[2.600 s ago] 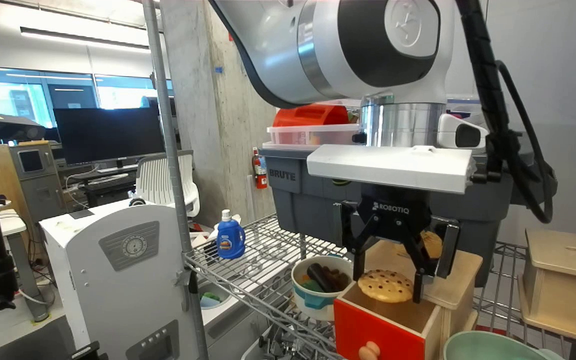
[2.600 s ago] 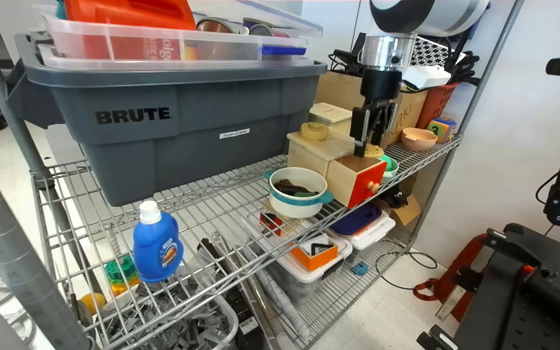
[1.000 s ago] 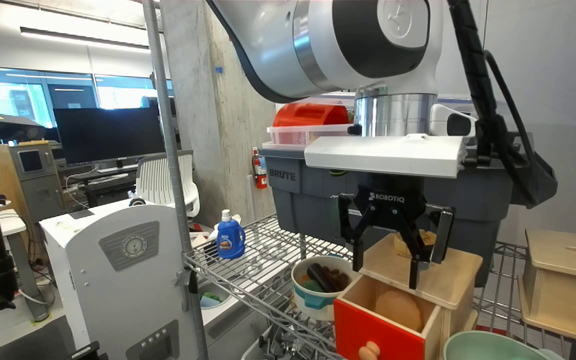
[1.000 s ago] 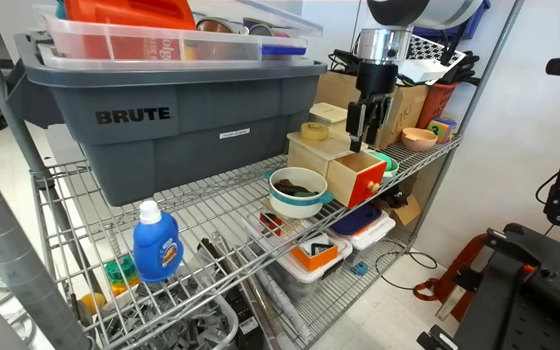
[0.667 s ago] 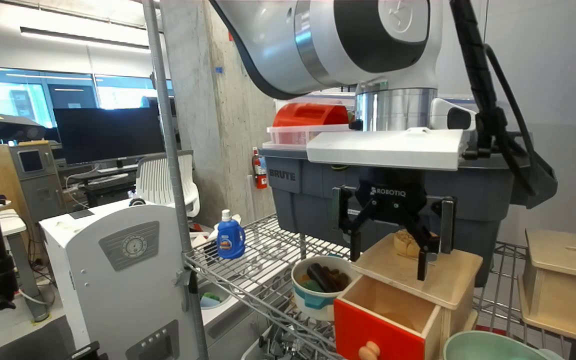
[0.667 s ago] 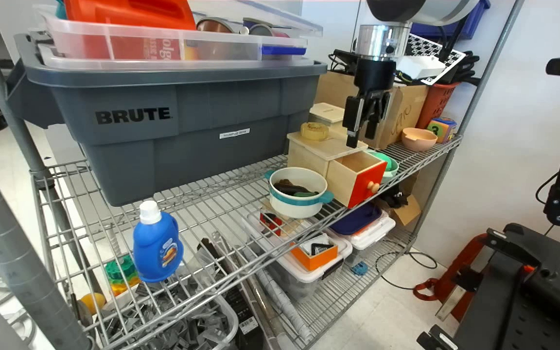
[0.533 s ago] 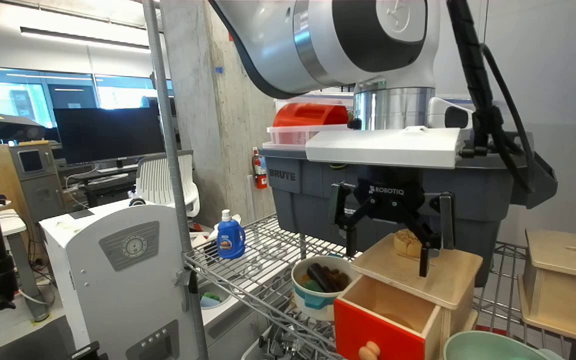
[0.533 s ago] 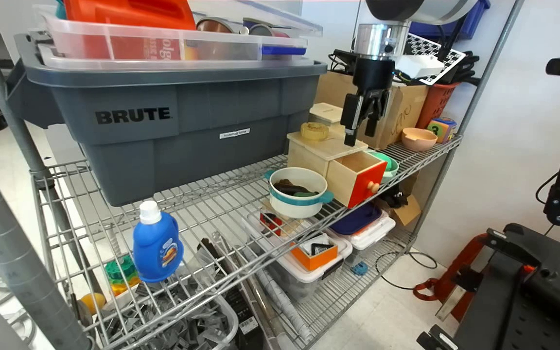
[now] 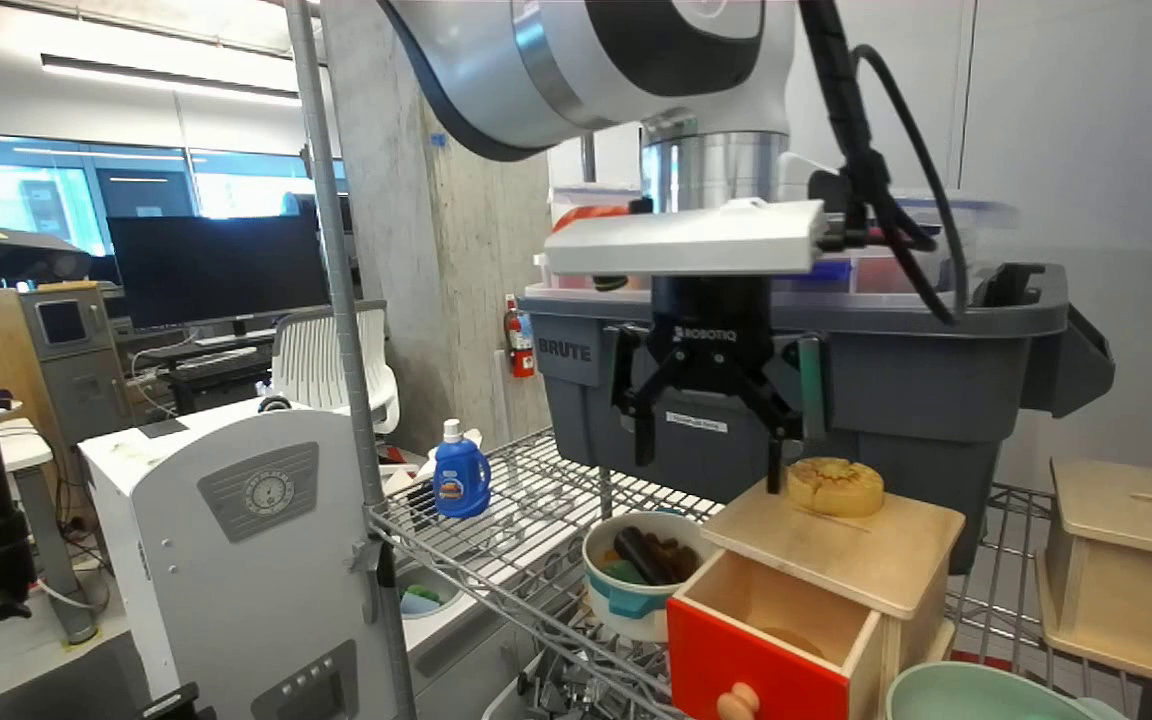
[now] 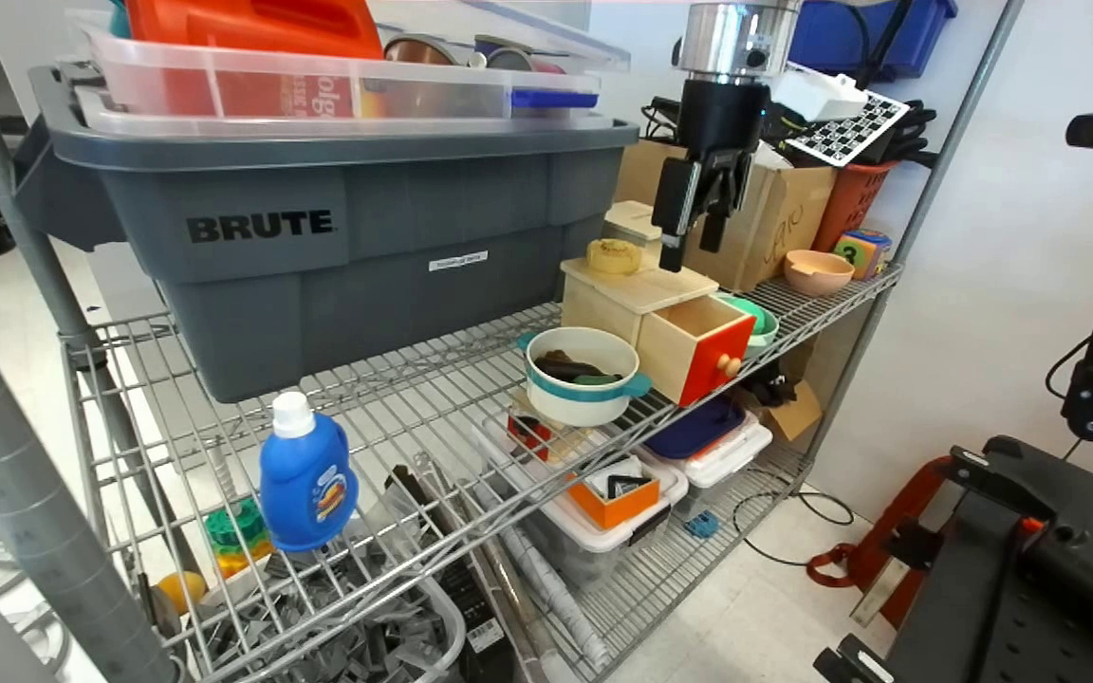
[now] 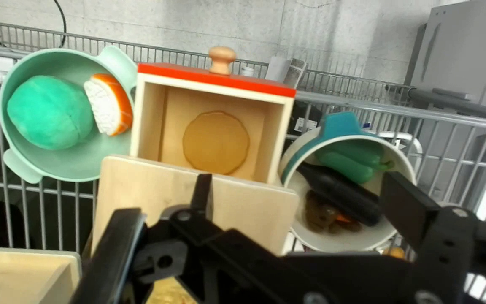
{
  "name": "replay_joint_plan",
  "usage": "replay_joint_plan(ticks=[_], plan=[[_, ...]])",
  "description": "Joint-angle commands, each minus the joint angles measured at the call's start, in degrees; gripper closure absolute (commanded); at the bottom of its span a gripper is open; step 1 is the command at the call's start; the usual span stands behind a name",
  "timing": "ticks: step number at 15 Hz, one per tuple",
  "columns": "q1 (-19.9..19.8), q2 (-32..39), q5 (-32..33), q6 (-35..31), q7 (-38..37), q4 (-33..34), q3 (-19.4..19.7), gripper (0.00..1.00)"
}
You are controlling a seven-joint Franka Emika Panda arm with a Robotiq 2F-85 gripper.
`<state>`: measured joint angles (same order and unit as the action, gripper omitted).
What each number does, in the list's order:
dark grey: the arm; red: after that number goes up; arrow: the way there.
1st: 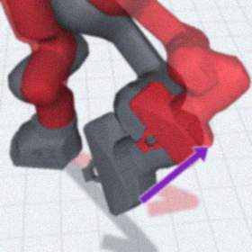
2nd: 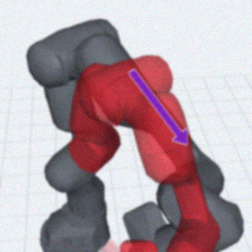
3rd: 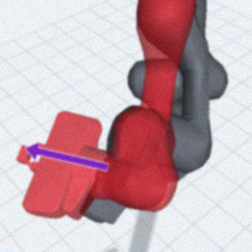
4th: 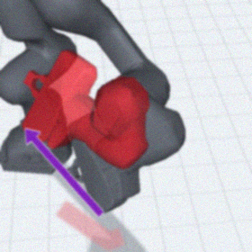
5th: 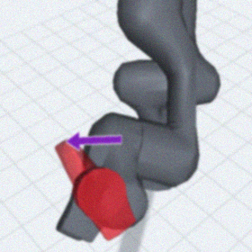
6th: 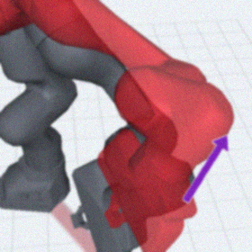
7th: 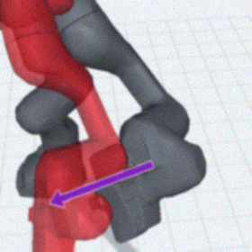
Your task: Put the cookie in the drawer
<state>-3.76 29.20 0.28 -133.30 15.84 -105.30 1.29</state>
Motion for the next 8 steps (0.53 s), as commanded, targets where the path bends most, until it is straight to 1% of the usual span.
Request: replay_joint_plan(ticks=[1, 4, 8], plan=[[3.25, -9.38, 2.98, -0.88, -3.57, -8.96, -1.32, 0.0], [5.85, -15.44, 4.01, -0.97, -6.22, -14.14, -2.37, 0.0], [7.42, -24.54, 3.95, -0.37, -9.66, -20.83, -3.35, 0.0]])
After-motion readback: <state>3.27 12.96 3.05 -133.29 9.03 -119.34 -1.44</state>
